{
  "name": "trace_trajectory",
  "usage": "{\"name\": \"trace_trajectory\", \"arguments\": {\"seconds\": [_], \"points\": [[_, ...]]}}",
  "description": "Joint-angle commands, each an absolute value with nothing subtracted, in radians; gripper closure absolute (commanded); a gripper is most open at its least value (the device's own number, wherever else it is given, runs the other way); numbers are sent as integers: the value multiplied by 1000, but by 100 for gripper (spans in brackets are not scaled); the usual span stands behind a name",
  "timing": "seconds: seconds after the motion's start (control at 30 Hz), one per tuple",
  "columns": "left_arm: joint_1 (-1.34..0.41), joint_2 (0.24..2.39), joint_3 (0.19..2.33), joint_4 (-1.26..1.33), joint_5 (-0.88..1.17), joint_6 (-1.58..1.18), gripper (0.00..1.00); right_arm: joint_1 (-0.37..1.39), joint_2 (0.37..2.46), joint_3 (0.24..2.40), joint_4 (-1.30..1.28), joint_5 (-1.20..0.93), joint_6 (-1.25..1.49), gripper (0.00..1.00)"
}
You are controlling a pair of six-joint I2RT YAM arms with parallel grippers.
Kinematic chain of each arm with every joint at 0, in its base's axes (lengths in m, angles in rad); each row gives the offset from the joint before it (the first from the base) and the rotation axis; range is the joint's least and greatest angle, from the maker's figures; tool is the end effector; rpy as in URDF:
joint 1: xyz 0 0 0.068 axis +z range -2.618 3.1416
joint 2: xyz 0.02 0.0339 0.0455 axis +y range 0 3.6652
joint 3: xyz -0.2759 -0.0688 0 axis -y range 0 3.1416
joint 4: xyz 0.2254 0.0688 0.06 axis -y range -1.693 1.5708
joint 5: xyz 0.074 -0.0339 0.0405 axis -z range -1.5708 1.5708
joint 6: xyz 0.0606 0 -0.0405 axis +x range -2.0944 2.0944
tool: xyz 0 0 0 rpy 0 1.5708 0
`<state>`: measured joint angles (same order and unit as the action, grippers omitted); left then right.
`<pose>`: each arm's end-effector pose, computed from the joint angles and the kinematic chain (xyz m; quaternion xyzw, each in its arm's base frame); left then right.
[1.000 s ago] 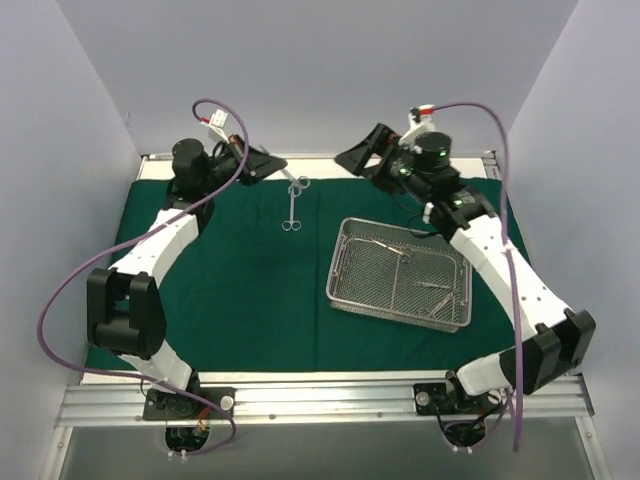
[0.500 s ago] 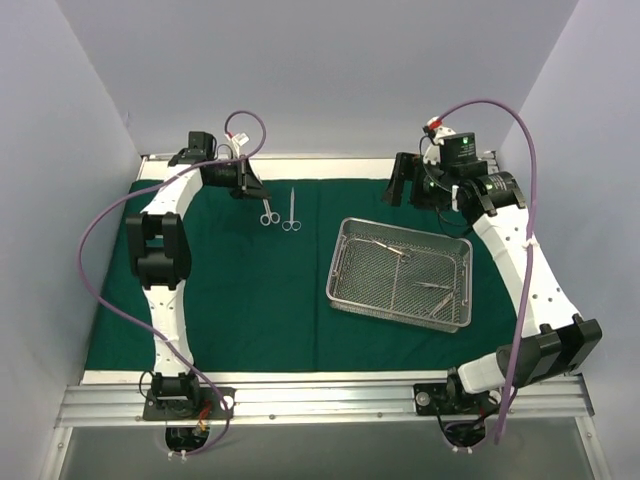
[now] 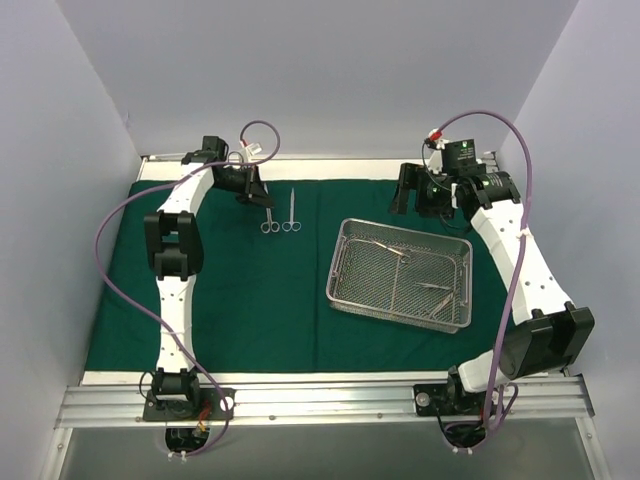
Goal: Open and lay out the surgical kit
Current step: Place the medical item in the surgical kit.
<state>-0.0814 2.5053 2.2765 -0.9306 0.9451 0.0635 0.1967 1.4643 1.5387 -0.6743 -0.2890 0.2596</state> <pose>0.5131 -0.0911 0.1844 0.1558 0.8626 -0.4472 0.1779 0.3105 0.0795 0.3899 -0.0396 0.8769 0.2285 0.4210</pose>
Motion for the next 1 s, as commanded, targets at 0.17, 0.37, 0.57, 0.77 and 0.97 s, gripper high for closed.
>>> {"name": "trace_trajectory", "arguments": {"seconds": [0.17,0.37,0.57,0.77,0.97], "points": [[-94,2601,2453,-922,943,101,98,155,1457,1506,-707,-325,227,23],[-91,2629,2482,-962,925,140,98,126,1468,1506,-718,-344,213,24],[-87,2649,2497,-985,907,167,98,107,1474,1503,-721,-356,206,24],[-87,2660,2507,-983,897,163,98,100,1482,1500,-712,-368,212,24],[-86,2671,2517,-979,868,150,89,94,1482,1491,-704,-379,219,24]]}}
